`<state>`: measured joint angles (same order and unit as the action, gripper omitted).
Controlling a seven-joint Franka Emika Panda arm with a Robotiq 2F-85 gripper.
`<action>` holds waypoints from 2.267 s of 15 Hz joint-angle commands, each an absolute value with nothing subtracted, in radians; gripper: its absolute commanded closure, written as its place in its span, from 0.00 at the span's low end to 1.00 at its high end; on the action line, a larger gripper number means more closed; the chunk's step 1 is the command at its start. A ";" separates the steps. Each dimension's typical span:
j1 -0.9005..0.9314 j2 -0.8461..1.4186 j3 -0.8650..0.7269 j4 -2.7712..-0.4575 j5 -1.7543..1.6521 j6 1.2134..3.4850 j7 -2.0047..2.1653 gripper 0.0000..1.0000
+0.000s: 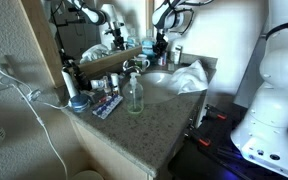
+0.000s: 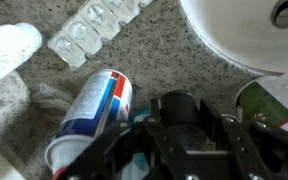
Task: Put the black lid on the Listerine bottle then move it to the bottom left side of the counter
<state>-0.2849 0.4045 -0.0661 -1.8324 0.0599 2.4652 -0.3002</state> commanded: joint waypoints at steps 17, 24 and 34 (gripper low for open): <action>-0.221 0.315 -0.115 -1.475 -0.040 2.245 -0.288 0.81; -0.232 0.447 -0.102 -1.320 -0.028 2.173 -0.291 0.81; -0.243 0.533 -0.096 -1.196 -0.026 2.107 -0.287 0.81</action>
